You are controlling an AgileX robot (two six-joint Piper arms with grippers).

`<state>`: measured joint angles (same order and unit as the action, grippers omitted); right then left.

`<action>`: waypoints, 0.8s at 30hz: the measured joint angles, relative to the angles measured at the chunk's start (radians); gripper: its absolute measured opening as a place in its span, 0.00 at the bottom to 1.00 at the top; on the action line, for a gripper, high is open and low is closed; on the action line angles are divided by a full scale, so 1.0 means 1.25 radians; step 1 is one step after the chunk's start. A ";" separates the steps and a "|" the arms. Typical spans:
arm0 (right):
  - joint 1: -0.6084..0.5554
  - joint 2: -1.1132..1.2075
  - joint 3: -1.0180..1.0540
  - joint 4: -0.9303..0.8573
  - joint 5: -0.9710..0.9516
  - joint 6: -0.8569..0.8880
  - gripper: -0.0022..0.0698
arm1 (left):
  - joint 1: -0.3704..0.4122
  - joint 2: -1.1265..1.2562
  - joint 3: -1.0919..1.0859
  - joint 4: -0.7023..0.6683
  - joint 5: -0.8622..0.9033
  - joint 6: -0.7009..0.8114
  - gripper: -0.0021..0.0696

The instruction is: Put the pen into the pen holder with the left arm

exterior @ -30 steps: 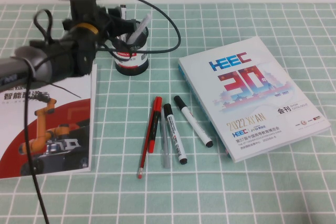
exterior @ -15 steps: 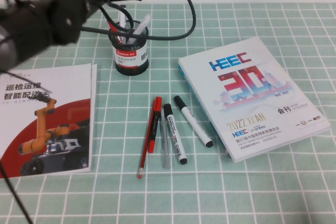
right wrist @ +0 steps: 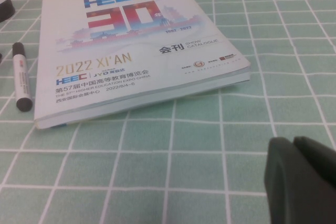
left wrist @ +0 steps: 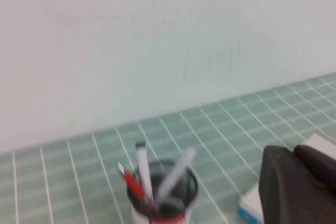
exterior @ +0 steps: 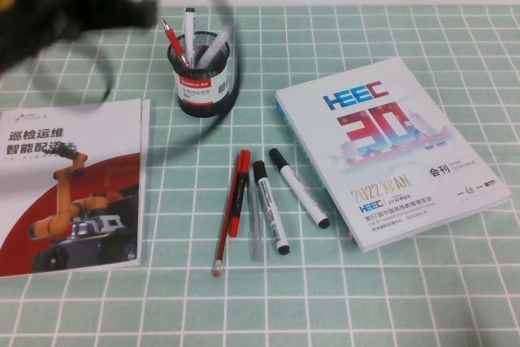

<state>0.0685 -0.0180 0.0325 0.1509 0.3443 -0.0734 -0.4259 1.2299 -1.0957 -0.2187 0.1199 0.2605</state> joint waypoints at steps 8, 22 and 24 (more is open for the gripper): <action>0.000 0.000 0.000 0.000 0.000 0.000 0.00 | -0.003 -0.261 0.320 0.007 -0.004 -0.051 0.03; 0.000 0.000 0.000 0.000 0.000 0.000 0.00 | -0.005 -0.420 0.563 0.027 -0.137 -0.047 0.03; 0.000 0.000 0.000 0.000 0.000 0.000 0.00 | -0.005 -0.446 0.614 0.027 -0.191 -0.049 0.03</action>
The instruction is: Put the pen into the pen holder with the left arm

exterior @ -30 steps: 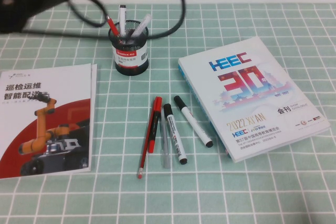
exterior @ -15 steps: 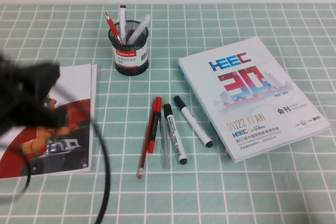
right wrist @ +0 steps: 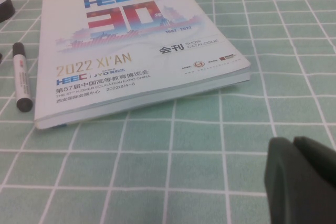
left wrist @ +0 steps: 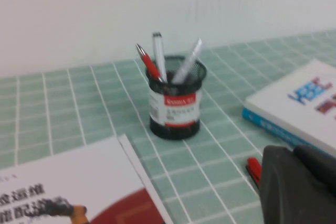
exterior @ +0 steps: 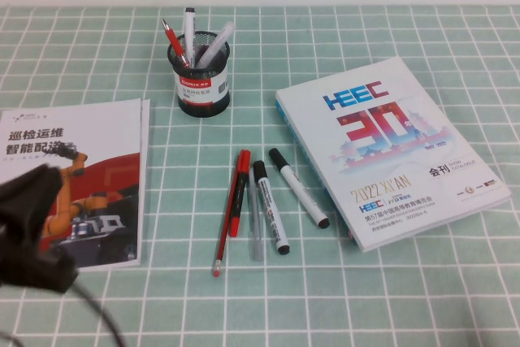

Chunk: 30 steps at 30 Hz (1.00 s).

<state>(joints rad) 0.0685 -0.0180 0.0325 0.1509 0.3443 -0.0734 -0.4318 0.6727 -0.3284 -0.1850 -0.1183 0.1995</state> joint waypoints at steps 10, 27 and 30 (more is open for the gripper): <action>0.000 0.000 0.000 0.000 0.000 0.000 0.00 | 0.007 -0.218 0.277 -0.089 -0.279 0.023 0.03; 0.000 0.000 0.000 0.000 0.000 0.000 0.00 | 0.247 -0.541 0.284 0.022 0.102 -0.002 0.03; 0.000 0.000 0.000 0.000 0.000 0.000 0.00 | 0.248 -0.545 0.284 0.092 0.155 -0.100 0.03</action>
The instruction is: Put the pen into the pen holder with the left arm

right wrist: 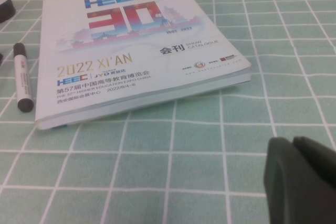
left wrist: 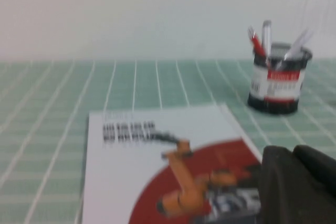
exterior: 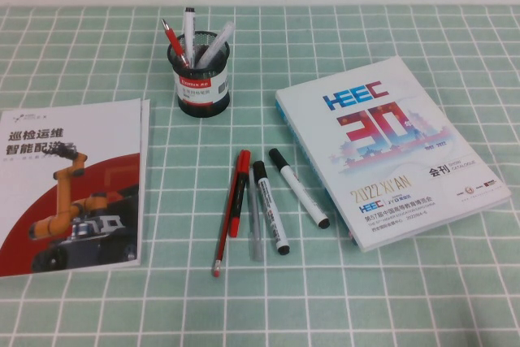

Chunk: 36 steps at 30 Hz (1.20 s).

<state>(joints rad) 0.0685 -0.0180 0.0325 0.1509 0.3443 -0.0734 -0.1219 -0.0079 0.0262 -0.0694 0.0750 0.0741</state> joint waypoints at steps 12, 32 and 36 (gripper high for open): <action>0.000 0.000 0.000 0.000 0.000 0.000 0.00 | 0.004 -0.001 -0.001 0.093 0.234 -0.148 0.03; 0.000 0.000 0.000 0.000 0.000 0.000 0.00 | 0.004 -0.001 -0.003 0.096 0.241 -0.143 0.03; 0.000 0.000 0.000 0.000 0.000 0.000 0.00 | 0.004 -0.001 -0.003 0.096 0.241 -0.143 0.03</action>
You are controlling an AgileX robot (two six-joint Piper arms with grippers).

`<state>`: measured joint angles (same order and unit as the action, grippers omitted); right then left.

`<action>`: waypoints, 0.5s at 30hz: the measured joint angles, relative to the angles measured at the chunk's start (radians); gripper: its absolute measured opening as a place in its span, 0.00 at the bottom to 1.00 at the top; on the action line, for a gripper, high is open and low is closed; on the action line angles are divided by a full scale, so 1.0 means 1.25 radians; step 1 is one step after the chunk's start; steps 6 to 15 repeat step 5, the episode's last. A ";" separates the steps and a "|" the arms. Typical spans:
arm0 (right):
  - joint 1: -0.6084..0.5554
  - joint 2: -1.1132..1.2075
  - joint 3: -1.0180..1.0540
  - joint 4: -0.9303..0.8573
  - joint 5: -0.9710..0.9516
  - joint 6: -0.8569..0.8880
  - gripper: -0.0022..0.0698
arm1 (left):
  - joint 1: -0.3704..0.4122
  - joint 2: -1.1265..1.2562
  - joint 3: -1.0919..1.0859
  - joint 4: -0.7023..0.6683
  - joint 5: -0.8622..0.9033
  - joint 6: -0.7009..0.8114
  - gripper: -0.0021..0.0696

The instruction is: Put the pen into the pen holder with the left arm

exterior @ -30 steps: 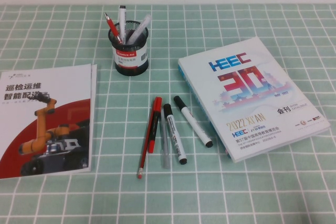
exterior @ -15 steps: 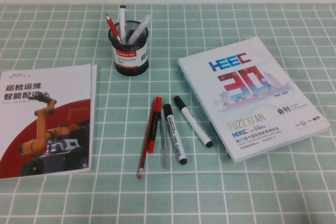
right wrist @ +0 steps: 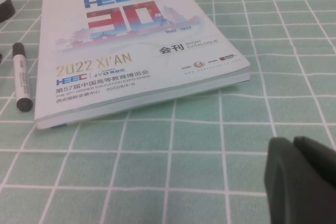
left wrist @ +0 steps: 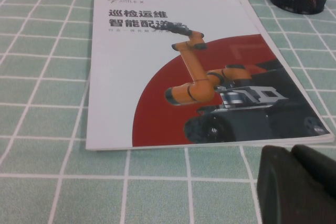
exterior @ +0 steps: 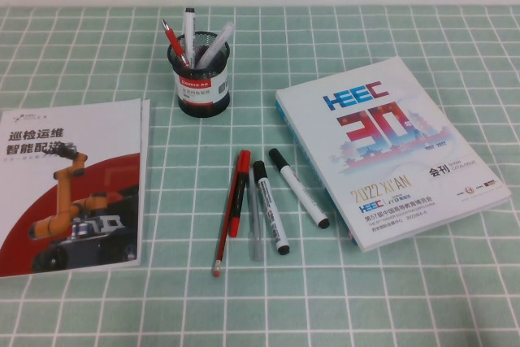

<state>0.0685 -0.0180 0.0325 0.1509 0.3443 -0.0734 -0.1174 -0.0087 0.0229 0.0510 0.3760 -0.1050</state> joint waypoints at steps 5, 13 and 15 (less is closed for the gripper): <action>0.000 0.000 0.000 0.000 0.000 0.000 0.00 | 0.000 0.000 0.000 0.000 0.000 0.000 0.03; 0.000 0.000 0.000 0.000 0.000 0.000 0.00 | 0.000 0.000 0.000 0.000 0.000 0.000 0.03; 0.000 0.000 0.000 0.000 0.000 0.000 0.00 | 0.000 0.000 0.000 0.000 0.000 0.000 0.03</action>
